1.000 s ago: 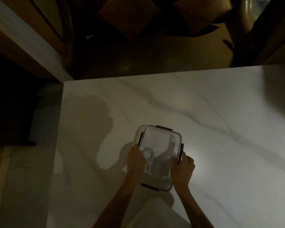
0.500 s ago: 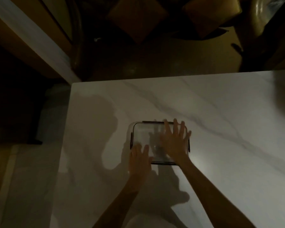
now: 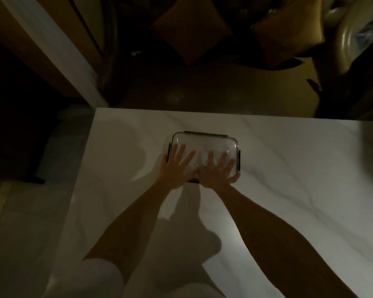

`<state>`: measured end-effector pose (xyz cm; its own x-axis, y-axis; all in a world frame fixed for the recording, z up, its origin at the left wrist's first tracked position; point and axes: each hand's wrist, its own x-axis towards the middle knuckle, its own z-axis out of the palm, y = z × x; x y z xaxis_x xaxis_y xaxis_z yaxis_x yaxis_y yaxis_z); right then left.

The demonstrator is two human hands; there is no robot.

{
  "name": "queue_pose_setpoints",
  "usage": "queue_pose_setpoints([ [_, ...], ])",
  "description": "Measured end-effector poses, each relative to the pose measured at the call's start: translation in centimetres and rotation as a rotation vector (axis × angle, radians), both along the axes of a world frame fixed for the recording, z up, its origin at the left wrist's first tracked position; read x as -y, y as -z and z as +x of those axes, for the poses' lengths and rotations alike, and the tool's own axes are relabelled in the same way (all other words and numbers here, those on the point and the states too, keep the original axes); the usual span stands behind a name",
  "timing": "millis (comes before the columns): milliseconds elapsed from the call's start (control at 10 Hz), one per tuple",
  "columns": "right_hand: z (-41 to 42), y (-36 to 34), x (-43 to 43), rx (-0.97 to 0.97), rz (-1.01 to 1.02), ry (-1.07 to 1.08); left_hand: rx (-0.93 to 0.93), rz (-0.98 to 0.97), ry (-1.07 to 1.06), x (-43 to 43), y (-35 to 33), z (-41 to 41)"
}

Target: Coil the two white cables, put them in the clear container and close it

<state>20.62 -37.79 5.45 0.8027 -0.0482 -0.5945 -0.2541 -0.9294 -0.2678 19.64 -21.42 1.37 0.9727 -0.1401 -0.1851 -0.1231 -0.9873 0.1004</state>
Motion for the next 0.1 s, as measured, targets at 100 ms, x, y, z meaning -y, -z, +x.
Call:
queue_pose_setpoints([
  [100, 2.56, 0.01, 0.93, -0.162, 0.079, -0.021, -0.409, -0.073, -0.077, 1.16, -3.67, 2.16],
])
